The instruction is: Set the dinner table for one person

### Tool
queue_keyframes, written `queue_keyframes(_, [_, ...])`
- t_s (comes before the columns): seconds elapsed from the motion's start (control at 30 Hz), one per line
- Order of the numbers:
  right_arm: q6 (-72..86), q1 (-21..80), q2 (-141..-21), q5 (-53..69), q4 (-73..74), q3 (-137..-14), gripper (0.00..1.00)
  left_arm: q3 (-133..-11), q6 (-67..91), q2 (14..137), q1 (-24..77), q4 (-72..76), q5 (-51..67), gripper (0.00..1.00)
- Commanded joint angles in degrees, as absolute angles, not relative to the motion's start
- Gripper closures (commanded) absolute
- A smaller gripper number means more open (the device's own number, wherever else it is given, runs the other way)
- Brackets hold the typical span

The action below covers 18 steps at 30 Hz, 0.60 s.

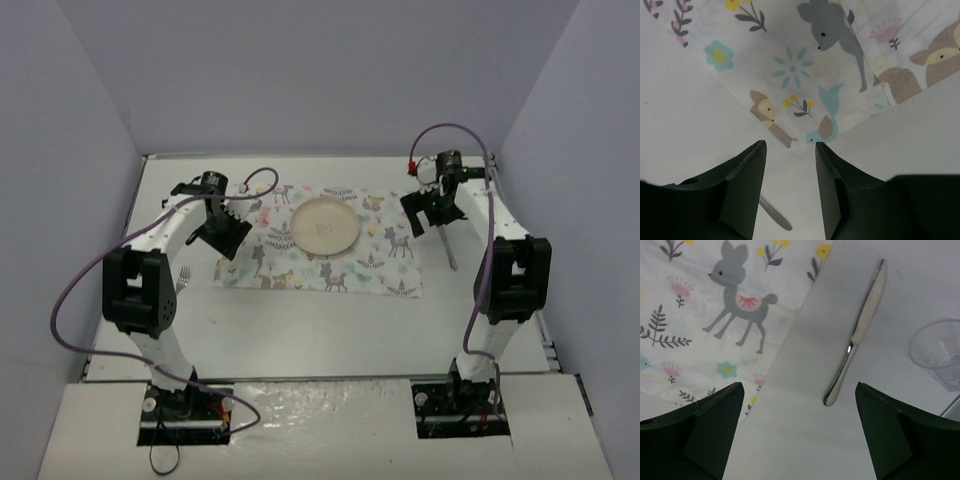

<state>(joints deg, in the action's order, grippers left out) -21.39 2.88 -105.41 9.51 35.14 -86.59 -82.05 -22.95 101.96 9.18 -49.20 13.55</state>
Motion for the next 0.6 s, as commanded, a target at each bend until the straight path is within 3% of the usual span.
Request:
queue_keyframes(0.0, [-21.81, -6.31, -104.38, 13.91, 36.61, -92.28, 0.11, -84.92, -23.86, 105.65, 9.67, -46.60, 20.14, 0.63])
queue_keyframes(0.1, [-21.18, -7.49, -106.05, 16.99, 36.69, -93.03, 0.04, -87.17, -23.17, 109.12, 9.67, -47.26, 20.89, 0.63])
queue_keyframes(0.3, [-21.58, -7.51, -106.57, 16.79, 36.48, -92.49, 0.06, -88.73, -23.37, 113.66, 10.07, -49.53, 21.89, 0.64])
queue_keyframes(0.33, [-21.66, -7.49, -106.45, 16.89, 36.44, -92.15, 0.06, -88.89, -24.10, 114.14, 10.13, -50.45, 21.94, 0.68])
queue_keyframes(0.37, [-21.79, -7.55, -106.20, 16.96, 36.31, -91.71, 0.07, -89.02, -25.05, 114.65, 10.19, -51.09, 22.13, 0.81])
queue_keyframes(0.43, [-22.01, -7.47, -105.73, 17.23, 35.94, -90.85, 0.09, -88.98, -26.27, 115.14, 10.11, -52.65, 22.49, 0.96])
queue_keyframes(0.57, [-22.06, -7.56, -105.91, 18.00, 35.30, -89.65, 0.17, -89.37, -26.30, 115.49, 10.11, -52.82, 22.92, 1.00])
